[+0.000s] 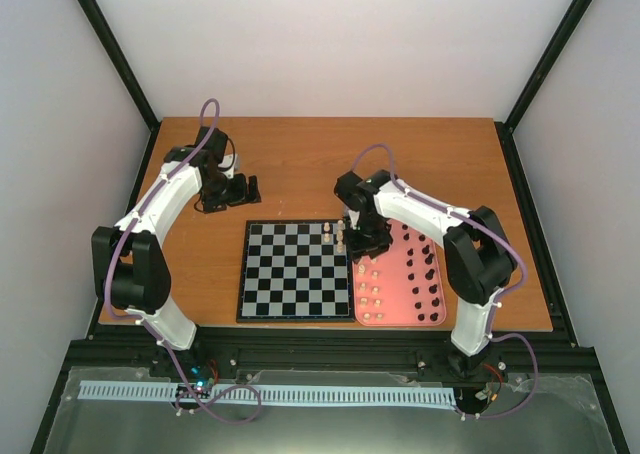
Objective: Set up the chess pieces on the board
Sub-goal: Pick up the chess piece from the storage box.
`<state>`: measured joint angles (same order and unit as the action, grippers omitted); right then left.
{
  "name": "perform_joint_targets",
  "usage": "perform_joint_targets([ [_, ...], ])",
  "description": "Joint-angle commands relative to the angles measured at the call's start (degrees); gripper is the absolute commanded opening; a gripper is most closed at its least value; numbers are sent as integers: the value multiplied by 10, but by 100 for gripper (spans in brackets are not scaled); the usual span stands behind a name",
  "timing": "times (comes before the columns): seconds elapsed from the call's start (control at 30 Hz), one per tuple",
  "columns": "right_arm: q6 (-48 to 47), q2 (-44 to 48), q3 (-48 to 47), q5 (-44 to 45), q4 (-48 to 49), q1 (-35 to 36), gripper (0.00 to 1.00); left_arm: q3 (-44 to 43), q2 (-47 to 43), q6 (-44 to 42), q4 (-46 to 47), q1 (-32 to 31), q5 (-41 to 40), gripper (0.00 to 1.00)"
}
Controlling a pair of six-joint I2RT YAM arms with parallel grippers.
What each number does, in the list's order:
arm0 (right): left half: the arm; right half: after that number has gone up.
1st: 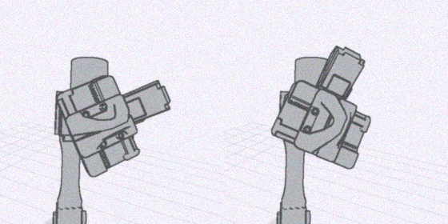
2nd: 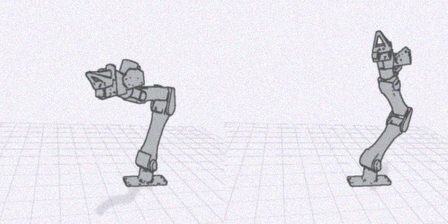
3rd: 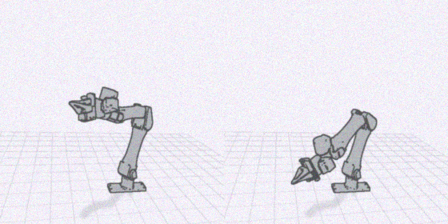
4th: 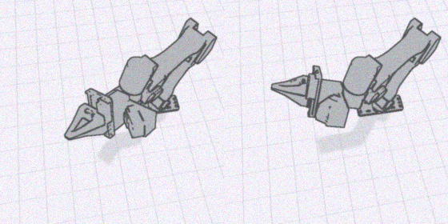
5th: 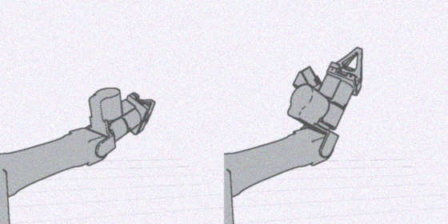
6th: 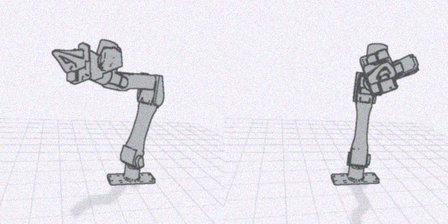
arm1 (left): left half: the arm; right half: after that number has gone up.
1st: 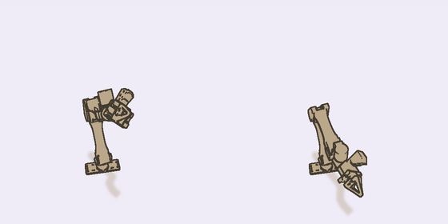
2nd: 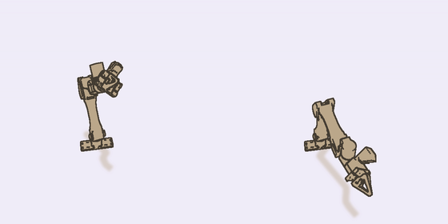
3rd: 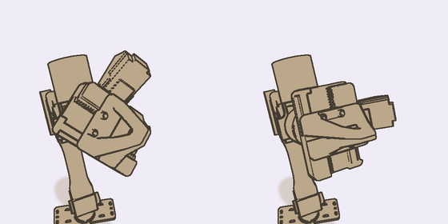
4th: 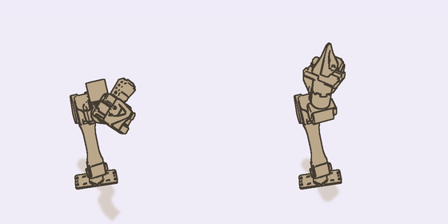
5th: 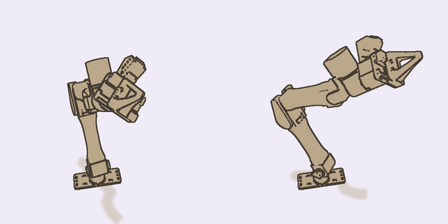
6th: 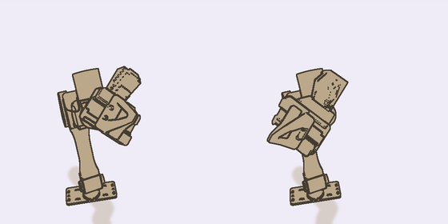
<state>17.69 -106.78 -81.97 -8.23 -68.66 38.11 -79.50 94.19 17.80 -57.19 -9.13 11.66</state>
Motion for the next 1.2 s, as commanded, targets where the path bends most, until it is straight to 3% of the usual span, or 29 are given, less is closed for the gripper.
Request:
perform_joint_targets([
  [0.0, 20, 19, 21, -15, 9, 16, 43, 1, -9, 6, 5, -2, 7, 100],
  [0.6, 31, -17, 45, 18, 37, 27, 42, -1, -10, 4, 0, -3, -1, 100],
  [1.17, 29, -12, 13, 13, 6, 27, 14, -4, -6, 5, 0, -2, 1, 100],
])
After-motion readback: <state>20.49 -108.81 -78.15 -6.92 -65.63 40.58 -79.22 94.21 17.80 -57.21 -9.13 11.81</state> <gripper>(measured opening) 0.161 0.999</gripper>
